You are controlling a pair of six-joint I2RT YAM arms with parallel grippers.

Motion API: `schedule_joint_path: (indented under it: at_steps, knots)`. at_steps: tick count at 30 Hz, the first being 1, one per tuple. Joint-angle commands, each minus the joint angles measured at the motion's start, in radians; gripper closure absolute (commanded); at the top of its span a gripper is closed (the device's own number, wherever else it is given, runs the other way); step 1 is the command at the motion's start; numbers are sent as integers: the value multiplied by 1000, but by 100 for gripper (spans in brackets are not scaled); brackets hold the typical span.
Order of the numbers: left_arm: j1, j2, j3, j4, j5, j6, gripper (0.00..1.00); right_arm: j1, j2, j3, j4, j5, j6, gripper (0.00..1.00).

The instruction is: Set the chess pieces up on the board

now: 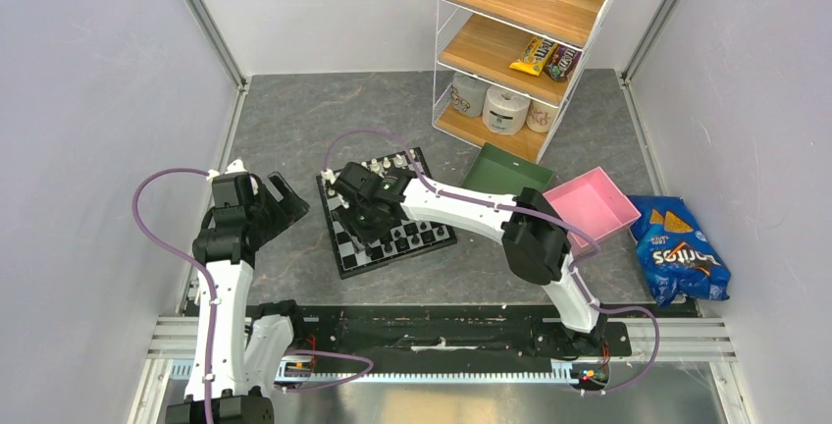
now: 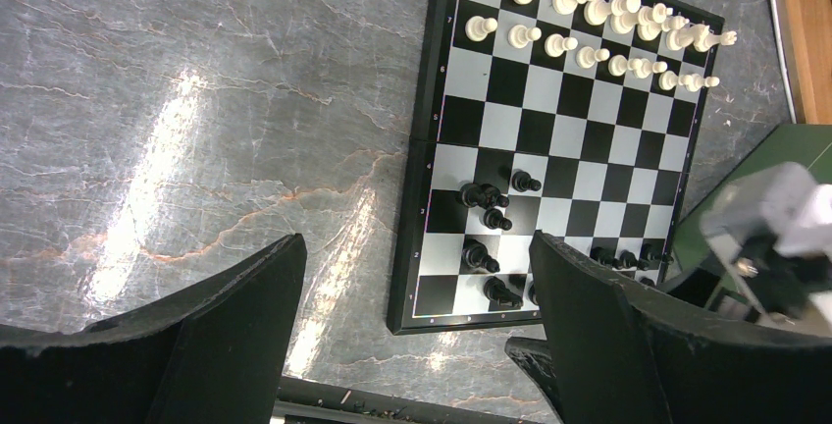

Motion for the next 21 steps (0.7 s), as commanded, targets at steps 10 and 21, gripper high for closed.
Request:
schedule_joint_path:
  at_steps: [10,21]
  knots:
    - [-1,-6,-5,35,15,-16,9,4,82,50,-29,19,9,52]
    - [-1,-7,-6,35,15,-16,9,7,102,73,-29,28,5,68]
